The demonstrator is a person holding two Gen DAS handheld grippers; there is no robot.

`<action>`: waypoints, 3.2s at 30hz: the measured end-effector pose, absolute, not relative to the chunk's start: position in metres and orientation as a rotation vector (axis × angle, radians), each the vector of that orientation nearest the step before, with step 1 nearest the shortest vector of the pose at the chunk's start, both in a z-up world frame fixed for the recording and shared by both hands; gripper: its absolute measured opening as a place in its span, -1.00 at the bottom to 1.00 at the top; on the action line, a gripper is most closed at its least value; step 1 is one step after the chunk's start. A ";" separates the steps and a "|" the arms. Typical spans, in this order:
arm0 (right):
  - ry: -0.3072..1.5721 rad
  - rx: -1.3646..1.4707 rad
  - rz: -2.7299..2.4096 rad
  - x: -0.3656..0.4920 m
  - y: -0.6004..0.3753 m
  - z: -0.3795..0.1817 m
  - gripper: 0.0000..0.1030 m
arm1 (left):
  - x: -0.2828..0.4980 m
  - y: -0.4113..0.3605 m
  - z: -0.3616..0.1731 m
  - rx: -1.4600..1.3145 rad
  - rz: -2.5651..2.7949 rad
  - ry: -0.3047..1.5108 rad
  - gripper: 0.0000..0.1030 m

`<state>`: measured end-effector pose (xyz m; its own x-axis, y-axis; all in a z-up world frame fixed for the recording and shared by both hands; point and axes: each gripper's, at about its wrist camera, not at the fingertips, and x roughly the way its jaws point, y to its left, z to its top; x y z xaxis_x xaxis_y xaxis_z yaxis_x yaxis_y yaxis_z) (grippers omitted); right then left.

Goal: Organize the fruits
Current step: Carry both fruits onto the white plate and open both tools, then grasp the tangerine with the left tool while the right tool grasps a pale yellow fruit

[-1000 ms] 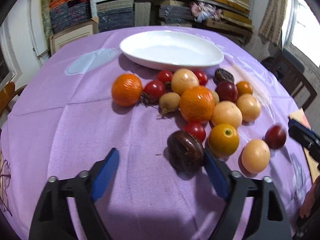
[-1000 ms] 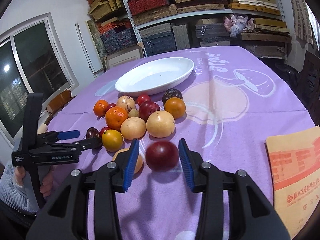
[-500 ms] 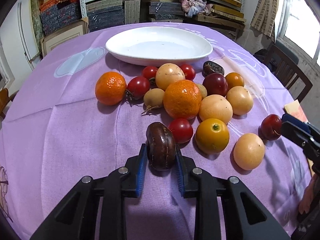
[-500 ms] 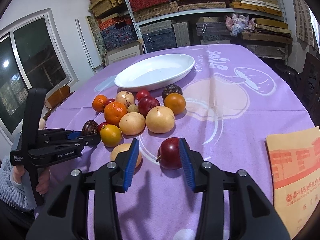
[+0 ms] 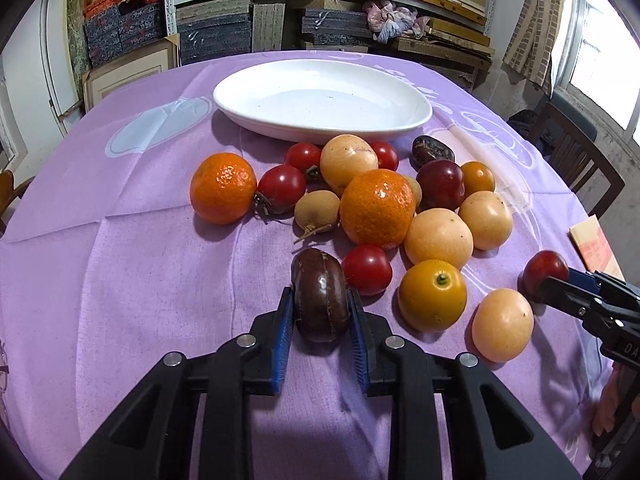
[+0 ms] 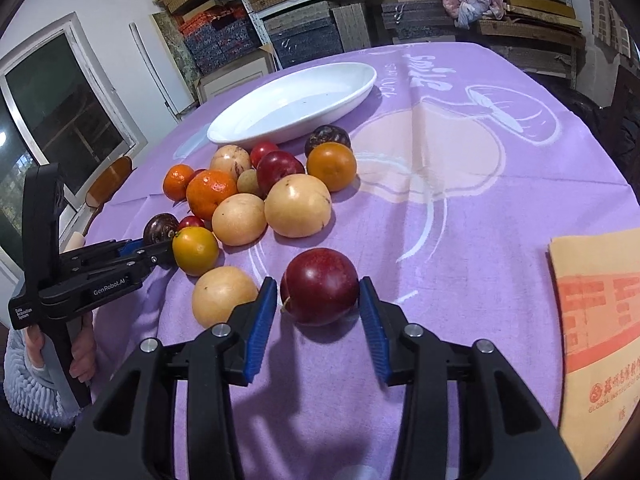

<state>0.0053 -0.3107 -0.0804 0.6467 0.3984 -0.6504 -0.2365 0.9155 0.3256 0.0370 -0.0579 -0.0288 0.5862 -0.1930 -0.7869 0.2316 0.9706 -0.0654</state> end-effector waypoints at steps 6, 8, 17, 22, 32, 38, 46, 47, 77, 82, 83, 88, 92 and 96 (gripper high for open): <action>0.792 0.221 0.385 0.006 -0.308 -0.080 -0.26 | 0.043 -0.056 -0.029 0.036 -0.259 0.904 -0.45; 0.794 0.217 0.386 0.005 -0.307 -0.080 -0.26 | 0.044 -0.059 -0.029 0.058 -0.254 0.904 -0.41; 0.786 0.228 0.390 0.003 -0.306 -0.078 -0.28 | 0.041 -0.044 -0.027 -0.031 -0.303 0.913 -0.52; 0.751 0.181 0.379 -0.002 -0.302 -0.070 -0.28 | 0.029 -0.041 -0.010 -0.007 -0.311 0.871 -0.53; 0.657 -0.001 0.373 0.072 -0.275 0.015 -0.28 | 0.113 -0.062 0.049 0.049 -0.283 0.771 -0.52; 0.743 -0.009 0.344 0.177 -0.255 0.001 -0.28 | 0.180 -0.066 0.022 0.017 -0.246 0.871 -0.52; 0.830 -0.052 0.329 0.237 -0.230 -0.030 -0.28 | 0.209 -0.064 0.002 0.028 -0.231 0.915 -0.51; 0.824 -0.061 0.327 0.237 -0.228 -0.031 -0.28 | 0.210 -0.064 0.002 0.026 -0.227 0.918 -0.44; 0.373 0.206 0.202 0.009 -0.320 -0.015 0.92 | 0.091 -0.021 -0.001 0.132 -0.087 0.742 0.77; 0.382 0.192 0.205 0.013 -0.314 -0.016 0.92 | 0.101 -0.009 -0.015 0.098 -0.059 0.785 0.79; 0.383 0.193 0.206 0.013 -0.314 -0.016 0.92 | 0.102 -0.004 -0.016 0.081 -0.058 0.788 0.79; 0.388 0.207 0.206 0.014 -0.314 -0.017 0.92 | 0.104 0.010 -0.015 0.065 -0.006 0.781 0.81; 0.397 0.217 0.204 0.016 -0.314 -0.018 0.92 | 0.111 0.023 -0.019 -0.027 -0.043 0.819 0.81; 0.396 0.215 0.201 0.016 -0.316 -0.018 0.92 | 0.109 0.032 -0.019 -0.104 -0.086 0.834 0.78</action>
<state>0.0156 -0.3164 -0.0182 0.9034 0.2345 -0.3591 -0.1512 0.9577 0.2450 0.1090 0.0319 -0.0186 0.6687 -0.1164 -0.7343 0.0350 0.9915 -0.1253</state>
